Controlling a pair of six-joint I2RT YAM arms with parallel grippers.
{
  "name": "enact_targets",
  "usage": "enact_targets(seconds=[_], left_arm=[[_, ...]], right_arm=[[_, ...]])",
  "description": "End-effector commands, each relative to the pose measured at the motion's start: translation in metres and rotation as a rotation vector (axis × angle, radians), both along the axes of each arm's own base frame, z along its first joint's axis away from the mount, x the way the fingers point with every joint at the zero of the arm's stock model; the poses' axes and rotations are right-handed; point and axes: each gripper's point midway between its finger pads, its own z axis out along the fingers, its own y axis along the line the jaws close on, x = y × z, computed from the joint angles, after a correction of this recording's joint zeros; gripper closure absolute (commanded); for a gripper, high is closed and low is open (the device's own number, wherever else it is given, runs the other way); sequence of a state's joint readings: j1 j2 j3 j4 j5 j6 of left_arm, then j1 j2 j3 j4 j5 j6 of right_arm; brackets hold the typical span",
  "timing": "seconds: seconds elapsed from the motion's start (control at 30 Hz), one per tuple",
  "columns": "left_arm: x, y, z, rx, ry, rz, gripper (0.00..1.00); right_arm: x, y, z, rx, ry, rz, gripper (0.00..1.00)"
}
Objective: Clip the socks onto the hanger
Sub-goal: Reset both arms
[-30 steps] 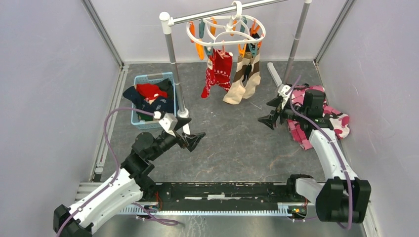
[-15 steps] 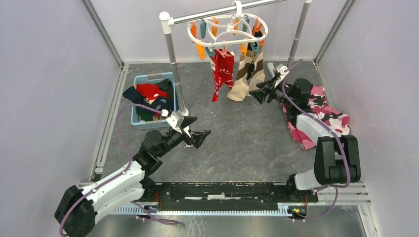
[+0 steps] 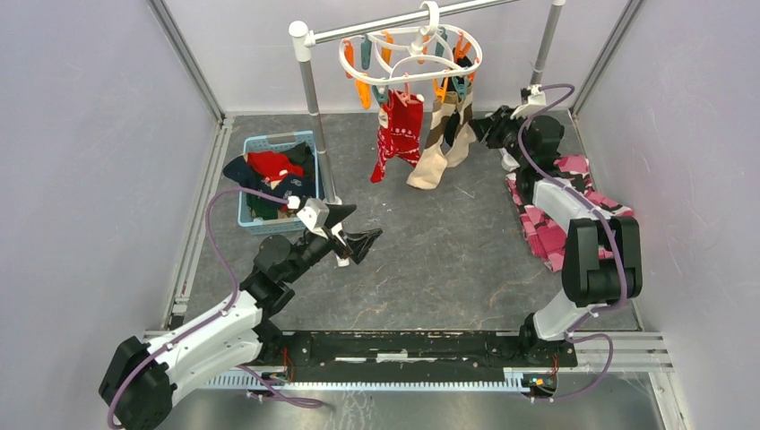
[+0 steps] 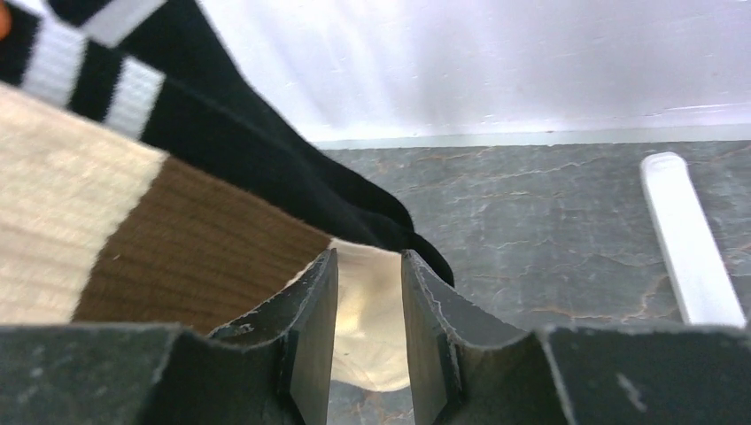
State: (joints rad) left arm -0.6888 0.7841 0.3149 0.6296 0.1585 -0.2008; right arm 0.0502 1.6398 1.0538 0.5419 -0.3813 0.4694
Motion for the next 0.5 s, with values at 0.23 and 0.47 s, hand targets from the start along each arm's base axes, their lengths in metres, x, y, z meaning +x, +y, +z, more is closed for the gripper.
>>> enact_targets(seconds=[0.23,0.47], left_arm=[[0.006,0.015,0.024,-0.067,-0.030,0.088,0.01],[0.022,0.009,0.021,-0.021,-0.038,0.114,0.01]], right_arm=[[0.019,-0.023,0.009,-0.109,-0.003,-0.060,0.60],[-0.048,-0.027,0.010,-0.373,-0.042,0.254,0.52]])
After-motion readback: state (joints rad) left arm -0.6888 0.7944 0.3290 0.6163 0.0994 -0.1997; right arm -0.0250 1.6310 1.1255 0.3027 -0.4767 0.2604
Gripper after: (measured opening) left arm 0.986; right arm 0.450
